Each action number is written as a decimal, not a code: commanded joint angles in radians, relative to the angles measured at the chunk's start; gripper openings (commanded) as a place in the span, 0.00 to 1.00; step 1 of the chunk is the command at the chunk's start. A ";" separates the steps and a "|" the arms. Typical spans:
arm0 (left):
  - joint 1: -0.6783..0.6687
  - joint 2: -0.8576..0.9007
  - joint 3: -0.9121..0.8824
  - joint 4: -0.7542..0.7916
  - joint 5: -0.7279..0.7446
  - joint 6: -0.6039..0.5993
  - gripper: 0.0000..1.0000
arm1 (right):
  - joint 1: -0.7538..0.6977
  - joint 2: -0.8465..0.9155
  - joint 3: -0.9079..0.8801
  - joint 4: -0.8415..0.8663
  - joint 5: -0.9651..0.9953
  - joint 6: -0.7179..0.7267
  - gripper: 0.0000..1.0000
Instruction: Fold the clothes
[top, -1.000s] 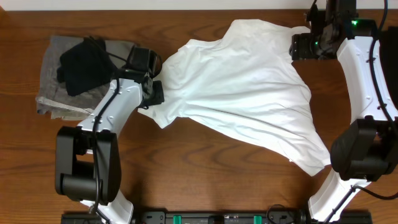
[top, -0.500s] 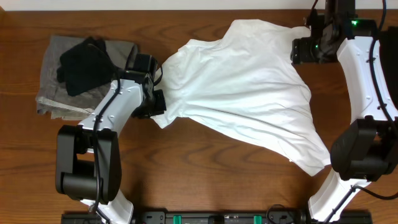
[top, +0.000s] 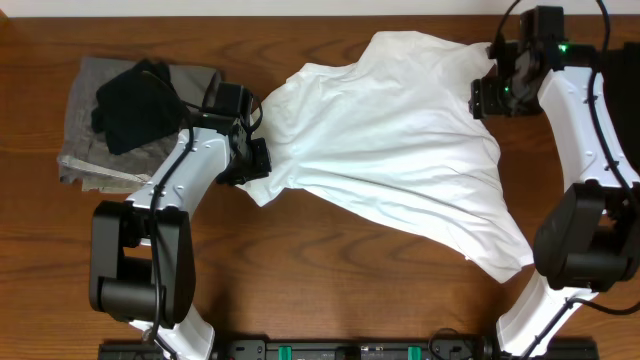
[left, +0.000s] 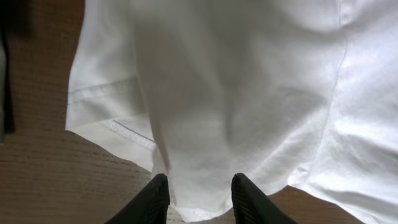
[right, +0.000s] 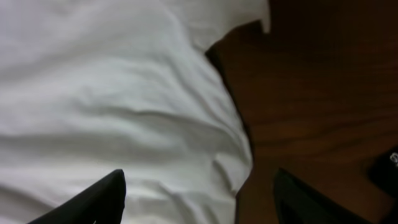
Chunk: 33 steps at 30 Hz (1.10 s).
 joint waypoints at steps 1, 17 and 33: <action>0.002 0.012 -0.008 -0.004 0.006 0.015 0.36 | -0.044 0.006 -0.050 0.029 0.006 0.002 0.75; 0.002 0.012 -0.008 -0.019 0.006 0.036 0.37 | -0.254 0.006 -0.335 0.131 -0.364 0.050 0.68; 0.002 0.012 -0.008 -0.037 0.006 0.036 0.37 | -0.264 0.006 -0.529 0.381 -0.450 0.050 0.01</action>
